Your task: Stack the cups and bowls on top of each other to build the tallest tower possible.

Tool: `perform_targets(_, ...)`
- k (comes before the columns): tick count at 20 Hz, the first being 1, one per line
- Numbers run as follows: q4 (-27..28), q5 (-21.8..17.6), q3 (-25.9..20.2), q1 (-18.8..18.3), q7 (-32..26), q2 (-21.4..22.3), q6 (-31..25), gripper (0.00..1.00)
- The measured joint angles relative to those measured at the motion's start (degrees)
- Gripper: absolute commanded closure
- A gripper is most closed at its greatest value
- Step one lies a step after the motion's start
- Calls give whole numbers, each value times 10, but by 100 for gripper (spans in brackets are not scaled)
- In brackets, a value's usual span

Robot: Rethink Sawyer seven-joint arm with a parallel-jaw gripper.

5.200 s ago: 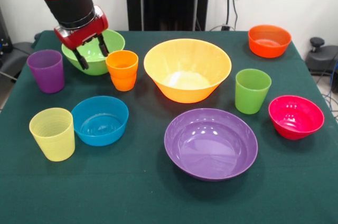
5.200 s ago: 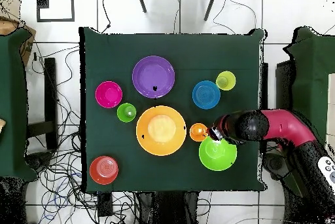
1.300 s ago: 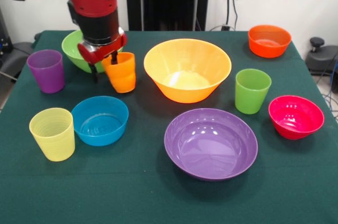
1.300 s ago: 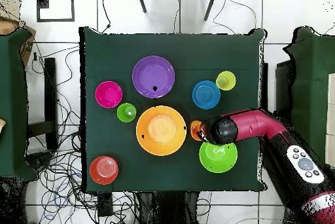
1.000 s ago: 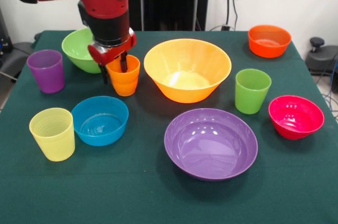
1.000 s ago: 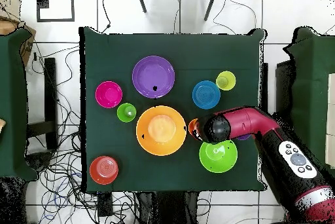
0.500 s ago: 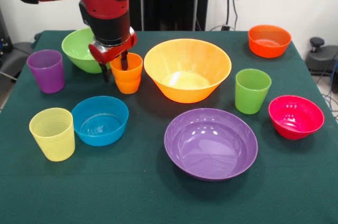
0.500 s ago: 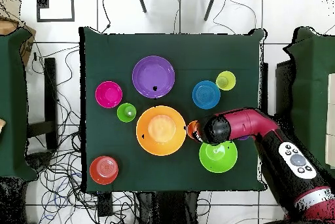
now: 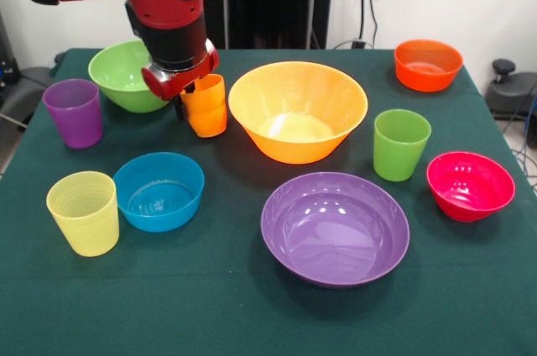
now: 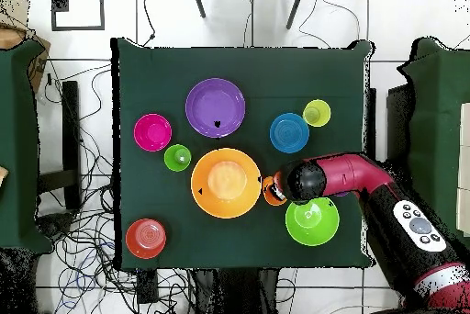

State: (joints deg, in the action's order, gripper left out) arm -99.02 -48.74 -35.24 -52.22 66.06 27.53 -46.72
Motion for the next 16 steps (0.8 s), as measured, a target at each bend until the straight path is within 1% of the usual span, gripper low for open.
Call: perform_targets(16, 0, 2, 5, 1, 0, 3, 0, 100)
